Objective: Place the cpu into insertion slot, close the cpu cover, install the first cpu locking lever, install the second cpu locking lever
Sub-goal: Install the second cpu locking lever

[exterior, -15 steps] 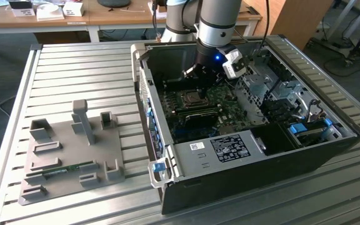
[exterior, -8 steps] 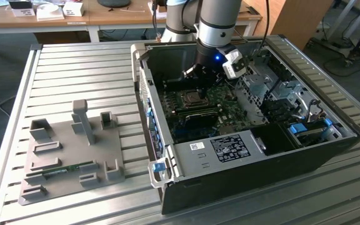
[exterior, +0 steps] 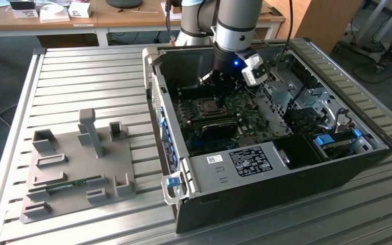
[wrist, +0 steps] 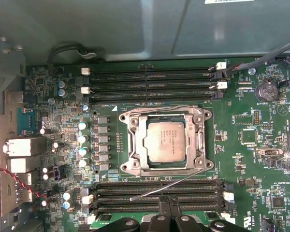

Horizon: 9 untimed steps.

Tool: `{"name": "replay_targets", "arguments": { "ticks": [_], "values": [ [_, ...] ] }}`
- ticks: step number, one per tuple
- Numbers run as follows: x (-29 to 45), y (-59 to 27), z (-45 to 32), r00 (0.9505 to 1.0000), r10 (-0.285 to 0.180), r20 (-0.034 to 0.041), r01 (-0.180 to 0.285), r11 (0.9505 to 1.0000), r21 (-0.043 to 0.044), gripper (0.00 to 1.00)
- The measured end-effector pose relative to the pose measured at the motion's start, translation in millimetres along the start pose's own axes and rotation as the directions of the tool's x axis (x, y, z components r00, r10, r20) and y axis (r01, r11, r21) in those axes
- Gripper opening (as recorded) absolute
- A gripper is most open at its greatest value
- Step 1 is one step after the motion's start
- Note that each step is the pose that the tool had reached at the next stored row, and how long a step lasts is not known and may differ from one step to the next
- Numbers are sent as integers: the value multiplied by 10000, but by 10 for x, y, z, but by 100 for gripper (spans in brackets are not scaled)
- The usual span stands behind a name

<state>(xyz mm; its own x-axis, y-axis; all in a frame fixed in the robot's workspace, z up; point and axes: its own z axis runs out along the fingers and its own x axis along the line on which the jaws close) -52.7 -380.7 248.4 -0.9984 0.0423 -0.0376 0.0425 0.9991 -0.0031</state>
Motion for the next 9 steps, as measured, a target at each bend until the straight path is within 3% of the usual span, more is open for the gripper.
{"name": "replay_targets", "arguments": {
  "ticks": [9],
  "values": [
    [14, -1, 6, 10000, 0, 0, 0, 10000, 0, 11]
  ]
}}
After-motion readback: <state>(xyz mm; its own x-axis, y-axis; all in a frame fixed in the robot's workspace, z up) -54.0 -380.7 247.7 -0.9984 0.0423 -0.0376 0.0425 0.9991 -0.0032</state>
